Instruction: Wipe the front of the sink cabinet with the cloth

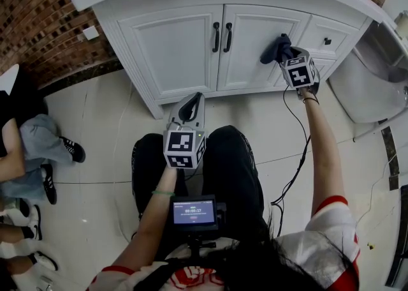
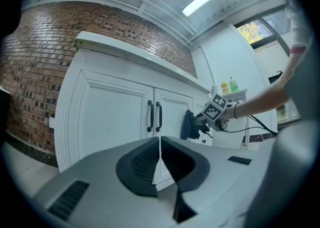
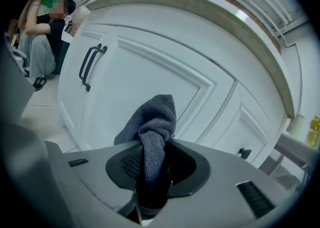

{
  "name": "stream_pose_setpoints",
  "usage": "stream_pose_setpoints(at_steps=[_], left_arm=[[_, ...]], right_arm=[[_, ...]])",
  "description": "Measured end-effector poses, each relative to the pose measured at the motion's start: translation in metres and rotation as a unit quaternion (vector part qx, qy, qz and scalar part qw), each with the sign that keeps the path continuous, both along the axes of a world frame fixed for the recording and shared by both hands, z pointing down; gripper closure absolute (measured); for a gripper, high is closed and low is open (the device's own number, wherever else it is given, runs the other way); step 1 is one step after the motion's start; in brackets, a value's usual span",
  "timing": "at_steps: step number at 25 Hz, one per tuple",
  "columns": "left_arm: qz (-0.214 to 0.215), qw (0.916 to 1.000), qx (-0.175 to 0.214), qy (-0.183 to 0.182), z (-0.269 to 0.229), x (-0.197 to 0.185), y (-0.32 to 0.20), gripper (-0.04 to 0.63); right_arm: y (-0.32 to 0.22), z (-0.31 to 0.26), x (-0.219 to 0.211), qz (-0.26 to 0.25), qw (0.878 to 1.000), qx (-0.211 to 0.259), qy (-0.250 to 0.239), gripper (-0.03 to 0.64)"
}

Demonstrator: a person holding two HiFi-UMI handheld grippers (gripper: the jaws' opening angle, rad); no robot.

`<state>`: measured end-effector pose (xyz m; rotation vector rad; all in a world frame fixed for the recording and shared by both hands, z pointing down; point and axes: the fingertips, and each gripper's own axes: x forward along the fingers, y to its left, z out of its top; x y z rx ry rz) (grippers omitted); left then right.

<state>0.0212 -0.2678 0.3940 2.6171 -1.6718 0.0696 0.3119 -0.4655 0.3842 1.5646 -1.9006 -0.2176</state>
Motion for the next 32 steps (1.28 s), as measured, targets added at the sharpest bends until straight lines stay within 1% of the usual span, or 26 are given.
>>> stream_pose_setpoints(at_steps=[9, 14, 16, 19, 22, 26, 29, 32], left_arm=[[0.000, 0.9999, -0.006, -0.010, 0.008, 0.003, -0.004, 0.552], [-0.004, 0.9999, -0.008, -0.014, 0.008, 0.003, -0.005, 0.552], [-0.005, 0.9998, -0.010, -0.016, 0.008, 0.003, -0.005, 0.552], [-0.002, 0.9998, -0.012, -0.016, 0.009, 0.006, -0.006, 0.552], [-0.001, 0.9998, -0.011, -0.018, 0.010, 0.003, -0.006, 0.552], [-0.002, 0.9997, -0.014, -0.017, 0.013, 0.006, -0.004, 0.552], [0.001, 0.9998, -0.014, -0.015, 0.011, 0.010, -0.002, 0.552], [0.004, 0.9999, -0.008, -0.014, 0.006, 0.012, 0.000, 0.552]], right_arm=[[0.000, 0.099, -0.011, 0.007, 0.997, -0.079, -0.006, 0.508], [0.003, 0.148, -0.013, 0.020, 0.992, -0.123, -0.016, 0.508], [0.005, 0.161, -0.016, 0.018, 0.991, -0.134, -0.014, 0.508], [0.015, 0.169, -0.009, 0.019, 0.989, -0.144, -0.016, 0.508], [0.019, 0.157, 0.003, 0.018, 0.991, -0.131, -0.015, 0.508], [0.020, 0.120, 0.039, 0.032, 0.994, -0.104, -0.007, 0.508], [0.021, 0.075, 0.067, 0.046, 0.997, -0.065, -0.017, 0.508], [0.023, 0.008, 0.082, 0.044, 0.999, -0.002, -0.019, 0.508]])
